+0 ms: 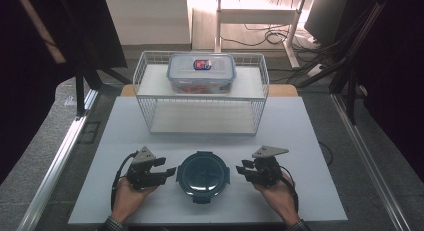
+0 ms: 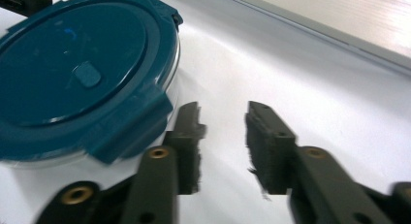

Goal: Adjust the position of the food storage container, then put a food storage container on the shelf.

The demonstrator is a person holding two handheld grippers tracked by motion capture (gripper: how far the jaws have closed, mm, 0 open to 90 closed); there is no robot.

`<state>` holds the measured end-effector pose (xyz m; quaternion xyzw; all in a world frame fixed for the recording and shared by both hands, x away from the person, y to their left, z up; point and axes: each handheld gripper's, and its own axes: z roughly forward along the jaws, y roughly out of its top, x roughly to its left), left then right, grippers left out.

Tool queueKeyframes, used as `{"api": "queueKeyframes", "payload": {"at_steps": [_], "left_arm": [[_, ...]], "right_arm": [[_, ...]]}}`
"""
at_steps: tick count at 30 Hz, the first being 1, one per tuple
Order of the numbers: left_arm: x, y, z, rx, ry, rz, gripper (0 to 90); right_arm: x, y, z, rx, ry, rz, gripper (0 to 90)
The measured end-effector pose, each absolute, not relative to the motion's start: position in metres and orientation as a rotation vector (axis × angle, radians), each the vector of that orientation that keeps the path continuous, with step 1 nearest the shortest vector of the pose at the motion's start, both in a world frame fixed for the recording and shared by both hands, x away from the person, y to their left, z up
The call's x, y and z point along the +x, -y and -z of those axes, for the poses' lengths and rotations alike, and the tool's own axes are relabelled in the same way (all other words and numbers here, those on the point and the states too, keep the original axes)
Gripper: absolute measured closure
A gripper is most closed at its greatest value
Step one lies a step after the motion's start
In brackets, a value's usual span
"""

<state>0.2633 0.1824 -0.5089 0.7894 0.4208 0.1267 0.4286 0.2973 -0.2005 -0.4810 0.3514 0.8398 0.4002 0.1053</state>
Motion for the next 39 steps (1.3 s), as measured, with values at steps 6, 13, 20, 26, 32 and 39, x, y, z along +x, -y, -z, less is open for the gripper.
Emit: {"api": "queueKeyframes", "payload": {"at_steps": [6,13,20,26,32,39], "left_arm": [[0.248,-0.194,0.515,1.959,-1.033,-0.27,12.7],[0.23,-0.196,0.519,2.033,-1.024,-0.289,1.6],[0.232,-0.196,0.524,2.01,-1.01,-0.308,1.6],[0.233,-0.198,0.523,1.973,-0.999,-0.292,2.8],[0.236,-0.197,0.52,1.989,-0.994,-0.285,1.9],[0.243,-0.187,0.507,1.982,-0.951,-0.2,2.8]], "right_arm": [[0.284,0.21,0.482,0.973,-2.454,-1.229,29.0],[0.276,0.214,0.492,0.95,-2.446,-1.193,3.1],[0.277,0.216,0.493,0.957,-2.439,-1.218,2.1],[0.278,0.215,0.493,0.969,-2.452,-1.228,1.6],[0.277,0.208,0.488,0.937,-2.468,-1.233,0.0],[0.277,0.189,0.486,0.963,-2.565,-1.212,0.0]]}}
